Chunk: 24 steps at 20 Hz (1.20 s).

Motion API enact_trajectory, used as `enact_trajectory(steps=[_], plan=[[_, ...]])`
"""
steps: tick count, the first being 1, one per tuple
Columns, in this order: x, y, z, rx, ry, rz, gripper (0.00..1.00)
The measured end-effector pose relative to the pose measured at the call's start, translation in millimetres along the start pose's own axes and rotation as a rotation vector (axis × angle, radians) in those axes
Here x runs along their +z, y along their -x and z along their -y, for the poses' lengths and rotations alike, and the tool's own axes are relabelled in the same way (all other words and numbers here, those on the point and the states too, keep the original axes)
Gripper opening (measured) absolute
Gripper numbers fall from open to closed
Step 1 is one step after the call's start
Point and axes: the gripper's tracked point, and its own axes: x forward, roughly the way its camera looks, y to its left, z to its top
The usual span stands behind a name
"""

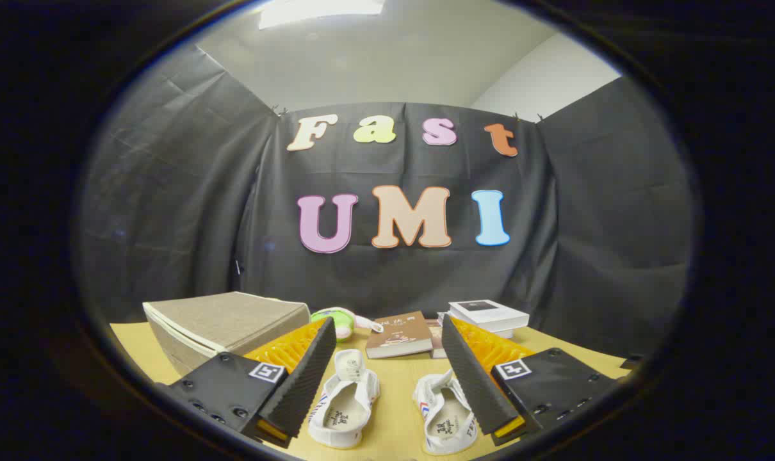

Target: Open the storage box then place both shoes into the box .Put the left shoe in first, then the right shoe, with the right side of both shoes facing outward in a uniform manner.

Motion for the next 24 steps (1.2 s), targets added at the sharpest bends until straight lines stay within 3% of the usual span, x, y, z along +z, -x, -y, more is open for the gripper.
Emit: enact_trajectory(steps=[16,24], plan=[[0.6,6.7,22.2,-0.043,-0.053,0.015,1.0],[21.6,15.2,12.8,-0.02,-0.129,0.07,1.0]])
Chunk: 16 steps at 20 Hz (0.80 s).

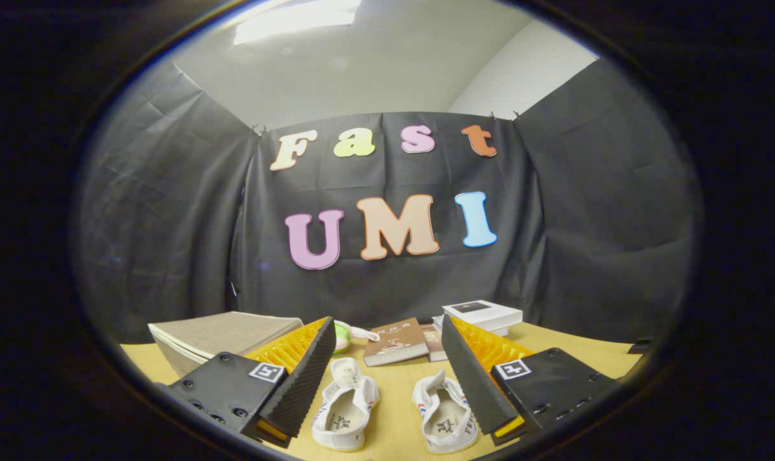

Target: Open the storage box then place both shoes into the box .Put the left shoe in first, then the right shoe, with the right side of both shoes facing outward in a uniform manner.

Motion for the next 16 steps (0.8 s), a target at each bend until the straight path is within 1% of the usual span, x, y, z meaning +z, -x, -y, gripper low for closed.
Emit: enact_trajectory(steps=[3,6,9,13,16], plan=[[16.7,-0.2,-5.3,0.015,-0.109,0.043,1.0],[34.7,-3.2,-21.0,0.059,-0.271,0.088,0.99],[42.4,-5.7,-31.6,0.09,-0.414,0.113,0.99],[40.0,-1.2,-40.9,0.098,-0.614,0.124,0.99],[21.8,0.4,-51.5,0.107,-0.824,0.1,0.99]])
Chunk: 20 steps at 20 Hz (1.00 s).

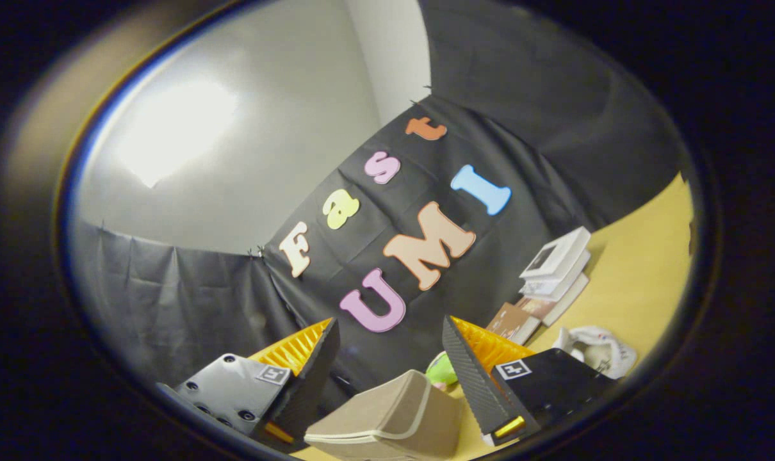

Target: Open the storage box then place both shoes into the box .Put the left shoe in first, then the right shoe, with the right side of both shoes facing outward in a uniform manner.

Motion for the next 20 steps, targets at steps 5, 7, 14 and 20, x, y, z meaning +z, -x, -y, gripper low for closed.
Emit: enact_trajectory(steps=[5,7,14,20], plan=[[-42.5,13.1,25.6,-0.103,-0.447,0.001,0.99],[-62.5,25.1,46.1,-0.191,-0.571,-0.004,0.99],[-148.3,30.9,71.5,-0.398,-0.916,-0.099,0.99],[-180.9,19.9,67.6,-0.453,-1.036,-0.21,0.95]])
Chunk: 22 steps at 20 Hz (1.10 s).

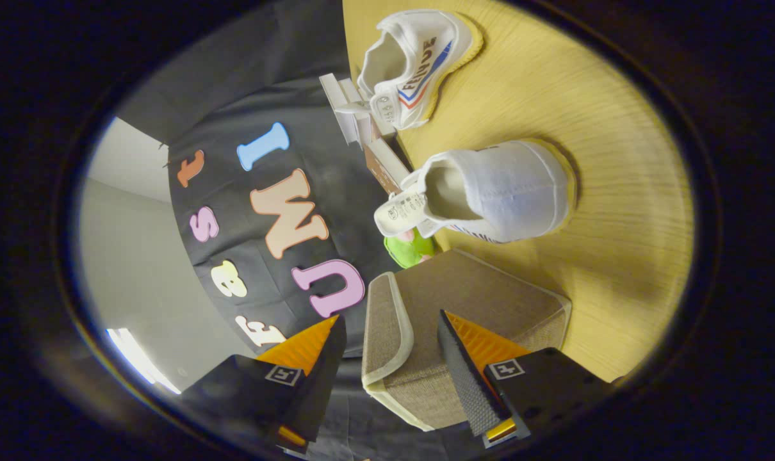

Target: Open the storage box then place both shoes into the box .Put the left shoe in first, then the right shoe, with the right side of both shoes facing outward in a uniform manner.

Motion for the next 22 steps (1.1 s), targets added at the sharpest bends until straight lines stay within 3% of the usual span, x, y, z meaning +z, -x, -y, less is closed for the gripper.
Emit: enact_trajectory(steps=[4,8,13,15,17,22], plan=[[-3.3,-9.3,-7.4,0.032,0.006,0.001,0.89],[-5.4,-18.1,-12.6,0.07,0.029,0.016,0.74],[-8.2,-23.4,-14.8,0.11,0.011,0.033,0.37],[0.7,-24.3,-26.8,0.166,0.039,0.079,0.23],[-2.9,-23.2,-24.2,0.135,0.086,0.064,0.08],[-9.9,-19.6,-53.4,0.165,0.14,0.036,0.08]])
